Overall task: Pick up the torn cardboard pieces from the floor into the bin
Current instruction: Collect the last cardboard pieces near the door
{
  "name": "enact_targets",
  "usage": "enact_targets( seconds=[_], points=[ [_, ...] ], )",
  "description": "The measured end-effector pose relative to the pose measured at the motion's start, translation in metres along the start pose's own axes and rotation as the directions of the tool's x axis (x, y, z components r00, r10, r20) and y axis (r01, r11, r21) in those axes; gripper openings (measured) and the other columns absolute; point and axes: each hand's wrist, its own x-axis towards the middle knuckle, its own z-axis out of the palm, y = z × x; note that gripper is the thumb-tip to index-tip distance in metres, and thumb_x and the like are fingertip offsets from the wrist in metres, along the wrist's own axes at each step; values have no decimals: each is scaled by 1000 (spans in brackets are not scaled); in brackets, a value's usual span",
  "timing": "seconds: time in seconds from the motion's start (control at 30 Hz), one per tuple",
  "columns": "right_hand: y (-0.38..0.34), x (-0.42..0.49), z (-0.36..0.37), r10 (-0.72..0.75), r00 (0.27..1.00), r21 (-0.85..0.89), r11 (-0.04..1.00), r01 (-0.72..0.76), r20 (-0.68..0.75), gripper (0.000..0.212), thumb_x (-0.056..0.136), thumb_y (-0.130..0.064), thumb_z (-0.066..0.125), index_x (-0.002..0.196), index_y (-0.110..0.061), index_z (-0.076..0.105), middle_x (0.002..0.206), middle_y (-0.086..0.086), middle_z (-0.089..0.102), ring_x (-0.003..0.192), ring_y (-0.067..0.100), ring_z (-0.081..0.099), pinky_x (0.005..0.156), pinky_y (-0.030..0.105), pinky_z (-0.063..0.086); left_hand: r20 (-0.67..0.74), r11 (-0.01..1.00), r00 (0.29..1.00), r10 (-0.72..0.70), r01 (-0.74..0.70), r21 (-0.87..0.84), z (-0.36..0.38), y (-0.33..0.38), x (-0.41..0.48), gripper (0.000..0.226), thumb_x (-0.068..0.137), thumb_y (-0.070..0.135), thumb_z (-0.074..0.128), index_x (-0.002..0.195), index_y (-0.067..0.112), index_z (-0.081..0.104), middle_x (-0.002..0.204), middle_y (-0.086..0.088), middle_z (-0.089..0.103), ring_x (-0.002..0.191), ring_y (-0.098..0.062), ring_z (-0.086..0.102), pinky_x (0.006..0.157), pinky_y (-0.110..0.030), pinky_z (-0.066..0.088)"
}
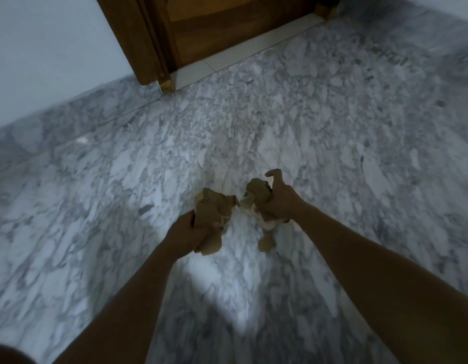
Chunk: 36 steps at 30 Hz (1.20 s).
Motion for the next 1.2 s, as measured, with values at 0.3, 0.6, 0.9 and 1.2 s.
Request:
enact_targets(
  seconds=[0.3,0.6,0.9,1.2],
  points=[
    [38,-63,34,-111,980,-278,948,154,163,39,73,-31,80,105,-10,70,112,10,64,107,28,61,82,33,48,13,997,998,-61,60,45,-7,-8,-2,16,87,32,72,97,20,67,82,-5,75,77,-24,72,72,-40,59],
    [44,-80,64,-172,985,-435,887,156,3,34,91,-24,62,122,-18,50,111,6,67,99,28,65,77,36,48,62,997,995,-75,74,12,9,-13,6,45,70,49,70,106,23,66,85,1,73,80,-20,70,67,-32,55],
    [-3,-80,-60,133,991,685,724,-82,-22,27,89,-21,74,114,-10,70,90,13,75,73,21,72,56,34,59,260,976,961,94,-37,-215,32,71,21,25,93,24,62,92,-1,58,67,-12,56,55,-23,55,53,-33,45],
    [21,-154,-134,523,734,854,499,148,-434,56,86,-46,64,128,-14,46,116,7,63,100,22,68,76,43,62,538,976,819,199,-113,-189,136,264,-2,50,103,46,30,109,17,71,88,-6,76,70,-18,72,57,-26,57]
  ],
)
